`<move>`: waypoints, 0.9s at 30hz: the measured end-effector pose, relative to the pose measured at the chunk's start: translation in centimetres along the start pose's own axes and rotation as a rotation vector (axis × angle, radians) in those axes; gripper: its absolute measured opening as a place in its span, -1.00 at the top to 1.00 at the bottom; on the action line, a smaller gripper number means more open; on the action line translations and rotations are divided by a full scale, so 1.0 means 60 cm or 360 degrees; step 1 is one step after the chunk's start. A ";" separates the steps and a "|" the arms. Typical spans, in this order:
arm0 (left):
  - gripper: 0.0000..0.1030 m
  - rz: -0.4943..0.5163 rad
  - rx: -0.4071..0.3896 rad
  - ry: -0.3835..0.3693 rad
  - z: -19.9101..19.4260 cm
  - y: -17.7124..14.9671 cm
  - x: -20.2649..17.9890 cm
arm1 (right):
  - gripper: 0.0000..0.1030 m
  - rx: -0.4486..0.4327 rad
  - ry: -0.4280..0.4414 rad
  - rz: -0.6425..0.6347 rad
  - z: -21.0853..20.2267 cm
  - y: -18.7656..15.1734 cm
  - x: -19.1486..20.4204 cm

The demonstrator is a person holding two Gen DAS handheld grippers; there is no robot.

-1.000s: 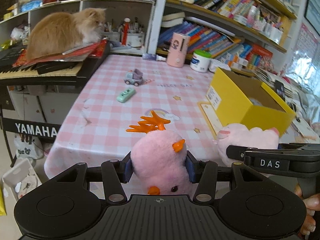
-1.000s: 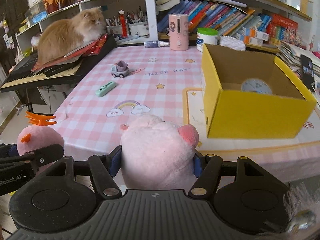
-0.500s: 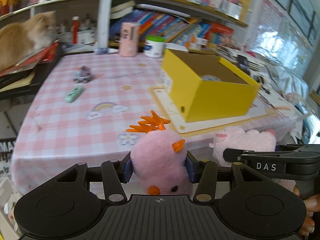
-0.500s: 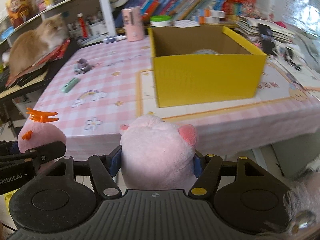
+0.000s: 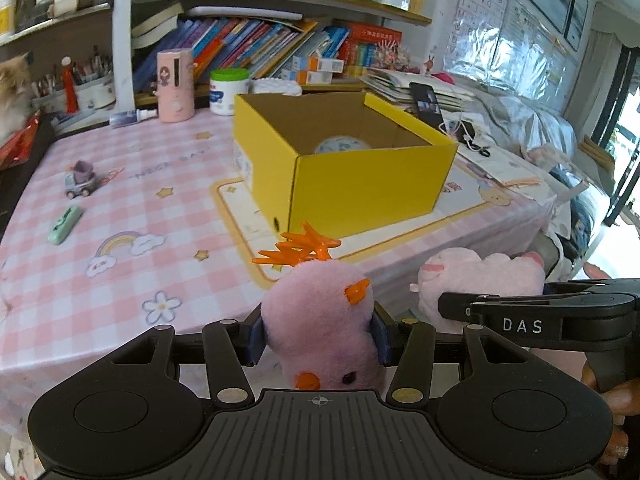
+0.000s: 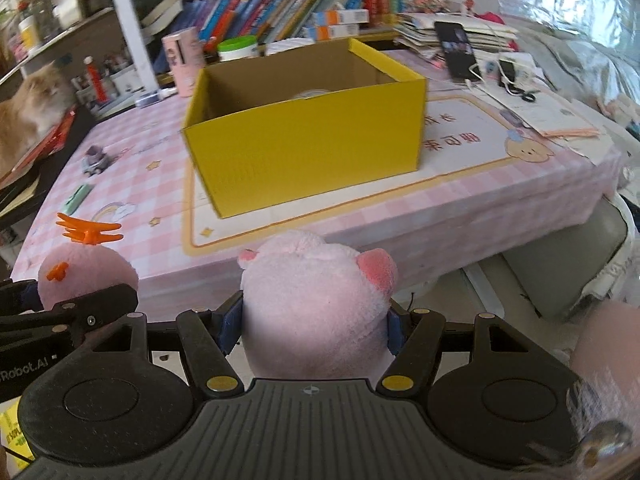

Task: Organize objects
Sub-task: 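Lift and carry the pink pig and pink chick over the yellow box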

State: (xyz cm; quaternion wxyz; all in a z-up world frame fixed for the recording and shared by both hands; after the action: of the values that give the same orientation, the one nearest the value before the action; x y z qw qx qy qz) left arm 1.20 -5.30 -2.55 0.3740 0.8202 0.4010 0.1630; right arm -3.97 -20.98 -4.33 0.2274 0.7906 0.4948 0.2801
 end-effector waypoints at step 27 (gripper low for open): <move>0.05 -0.0021 -0.0241 0.0123 0.103 0.178 -0.056 | -0.24 -0.0299 0.0093 -0.0094 0.027 0.206 -0.102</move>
State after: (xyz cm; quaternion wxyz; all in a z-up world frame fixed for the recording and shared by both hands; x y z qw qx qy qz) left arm 8.31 -15.17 1.41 0.4203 0.7800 0.4070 0.2220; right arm 3.06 -31.73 1.01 0.2940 0.7424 0.4959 0.3415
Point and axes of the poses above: each gripper's, at about its wrist camera, not at the fingertips, and z roughly the way its jaws point, x to its left, y to its top, the point moved 4 cm from there along z, roughly the way its jaws point, and after that the axes turned 8 degrees about z, right-handed, at the moved point
